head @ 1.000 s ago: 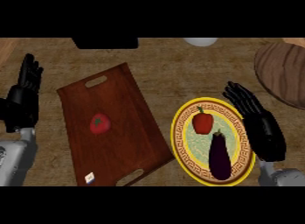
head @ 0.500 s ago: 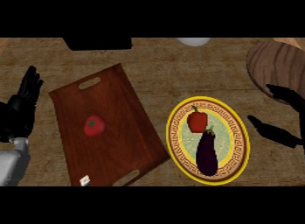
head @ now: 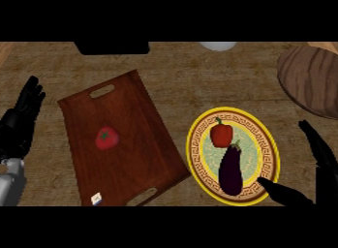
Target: Pick the bell pepper from the plate and place it in the bowl
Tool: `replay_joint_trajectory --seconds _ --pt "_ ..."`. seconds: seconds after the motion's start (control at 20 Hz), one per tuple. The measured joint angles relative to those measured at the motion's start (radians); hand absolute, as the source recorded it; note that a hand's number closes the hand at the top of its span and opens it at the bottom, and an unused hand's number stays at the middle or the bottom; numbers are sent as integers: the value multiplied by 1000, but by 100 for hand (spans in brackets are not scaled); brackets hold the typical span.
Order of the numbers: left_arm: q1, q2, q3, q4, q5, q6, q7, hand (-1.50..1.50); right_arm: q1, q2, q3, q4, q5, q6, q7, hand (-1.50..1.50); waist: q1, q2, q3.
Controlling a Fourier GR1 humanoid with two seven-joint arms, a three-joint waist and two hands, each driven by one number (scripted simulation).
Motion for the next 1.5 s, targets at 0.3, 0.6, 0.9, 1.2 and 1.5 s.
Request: replay_joint_trajectory --seconds 0.3,0.6,0.9,1.2,1.5 --pt "10 -12 -6 -39 -7 -16 20 0 -117 21 -8 -180 154 221 320 -150 23 7 2" --pt "0 -17 -9 -43 -16 -28 30 0 -380 23 -60 -122 33 489 476 -150 43 13 2" --pt "-11 -25 -12 -57 -21 -30 44 0 -537 18 -83 53 -143 684 496 -150 52 15 3" --pt "-7 -31 -1 -47 -26 -34 35 0 -632 80 -56 235 -250 774 492 -150 48 15 4" --pt "-7 -33 13 -40 -25 -44 37 0 -681 106 -43 387 -342 855 476 -150 42 13 4"
